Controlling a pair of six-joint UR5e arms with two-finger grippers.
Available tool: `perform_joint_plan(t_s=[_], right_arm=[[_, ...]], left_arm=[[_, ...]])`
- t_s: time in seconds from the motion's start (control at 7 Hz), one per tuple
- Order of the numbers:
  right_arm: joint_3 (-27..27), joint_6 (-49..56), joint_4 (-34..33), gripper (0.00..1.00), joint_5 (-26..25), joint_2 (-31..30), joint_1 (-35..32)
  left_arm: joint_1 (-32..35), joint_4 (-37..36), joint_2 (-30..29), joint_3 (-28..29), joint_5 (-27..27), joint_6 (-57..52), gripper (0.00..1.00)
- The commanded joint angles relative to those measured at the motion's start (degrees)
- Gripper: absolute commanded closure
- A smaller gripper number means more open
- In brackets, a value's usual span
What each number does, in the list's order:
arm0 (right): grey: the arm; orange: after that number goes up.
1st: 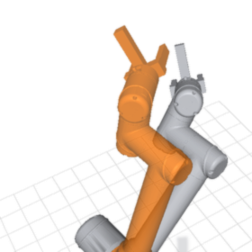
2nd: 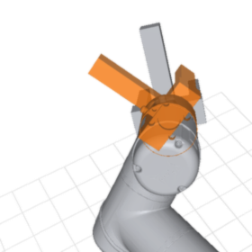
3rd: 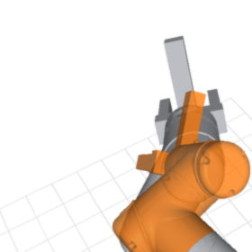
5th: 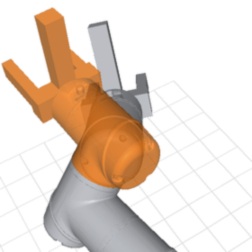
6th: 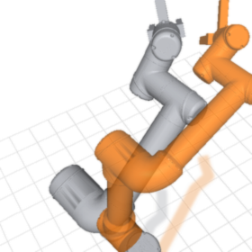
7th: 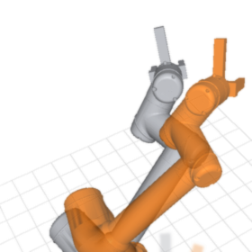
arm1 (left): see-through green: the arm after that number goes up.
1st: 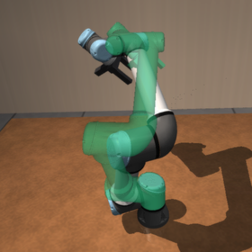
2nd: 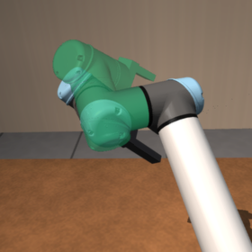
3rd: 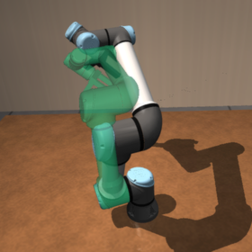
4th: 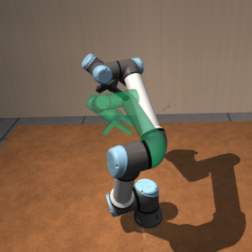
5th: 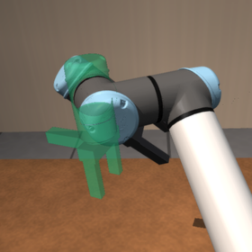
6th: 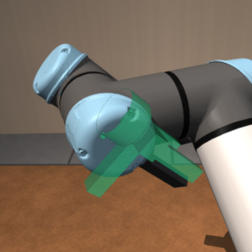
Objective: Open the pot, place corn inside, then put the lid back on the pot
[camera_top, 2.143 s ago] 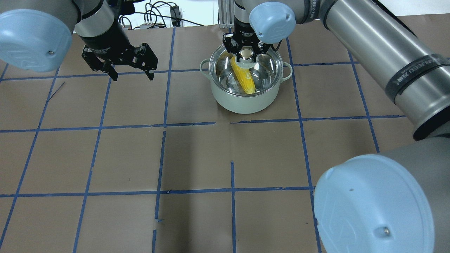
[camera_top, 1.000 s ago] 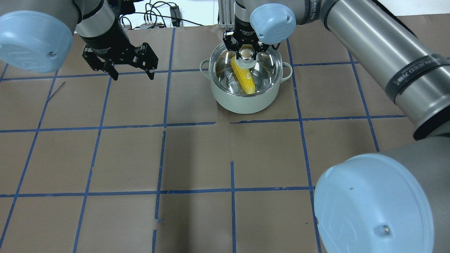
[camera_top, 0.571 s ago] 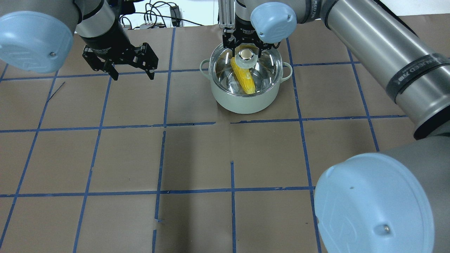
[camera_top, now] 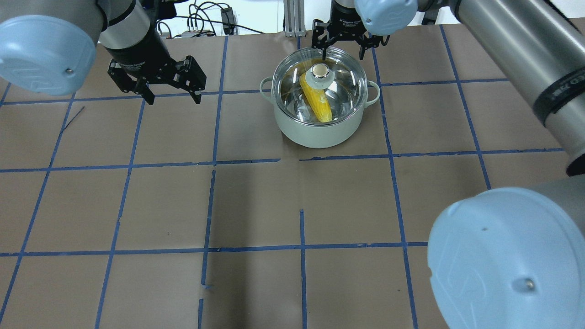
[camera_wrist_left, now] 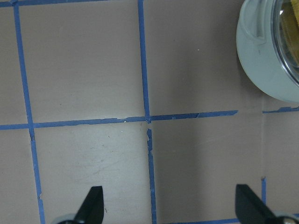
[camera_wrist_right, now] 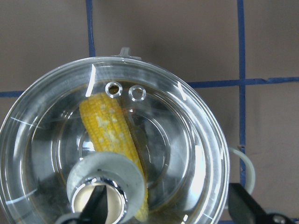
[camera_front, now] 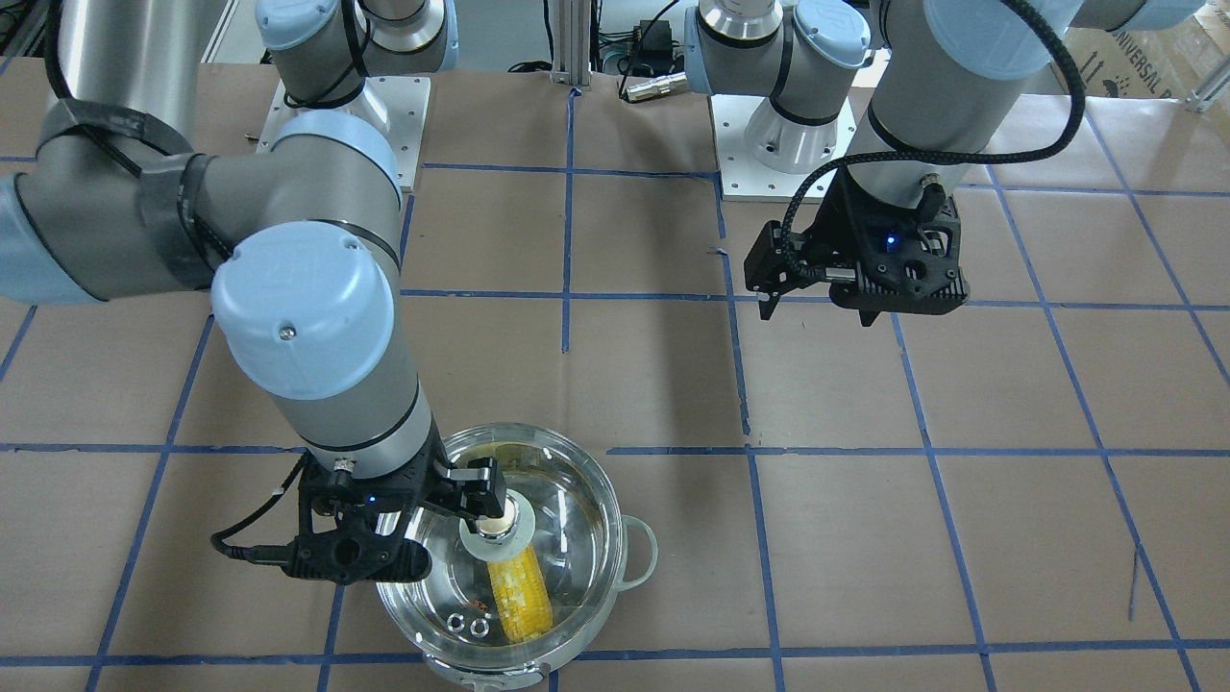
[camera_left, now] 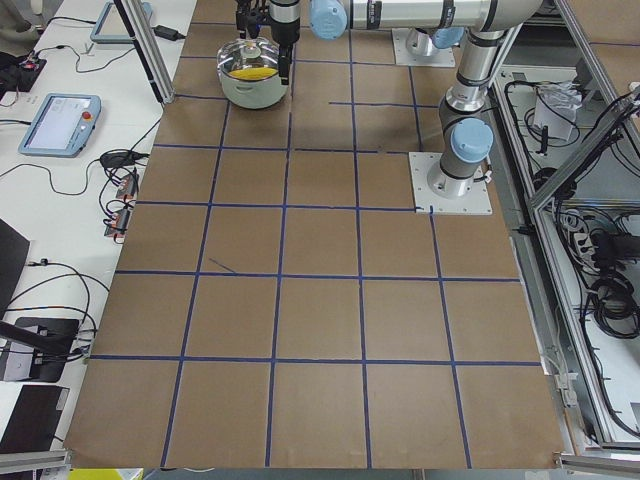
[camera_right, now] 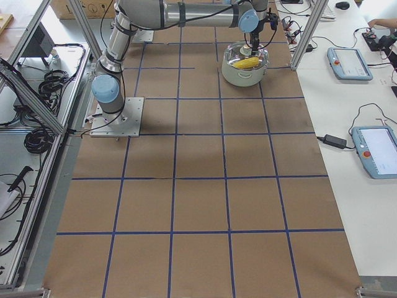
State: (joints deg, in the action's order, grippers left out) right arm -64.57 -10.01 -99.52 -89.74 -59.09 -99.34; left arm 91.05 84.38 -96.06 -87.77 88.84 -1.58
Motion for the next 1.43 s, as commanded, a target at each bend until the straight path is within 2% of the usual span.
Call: perform_joint_plan(t_s=[0.0,0.14,0.43,0.57,1.29], right_arm=[[-3.4,10.5,9.0,0.00,0.3,-6.4,4.7],[-7.3,13.8,13.9,0.00,0.2,-11.4,6.9],[-17.4,18.3,14.2,0.00,-0.3,-22.1,7.9],[-19.6,19.8,13.6,0.00,0.2,-25.4,7.2],[-18.7,15.3,13.4,0.01,-0.3,-24.8,7.4]], left_arm=[[0.0,-0.1,0.0,0.0,0.0,0.0,0.00],[0.0,-0.1,0.0,-0.1,-0.1,0.0,0.00],[0.0,-0.2,0.0,-0.1,-0.1,-0.1,0.00],[0.0,-0.3,0.0,-0.1,-0.1,-0.1,0.00],[0.0,-0.3,0.0,-0.2,-0.1,-0.1,0.00]])
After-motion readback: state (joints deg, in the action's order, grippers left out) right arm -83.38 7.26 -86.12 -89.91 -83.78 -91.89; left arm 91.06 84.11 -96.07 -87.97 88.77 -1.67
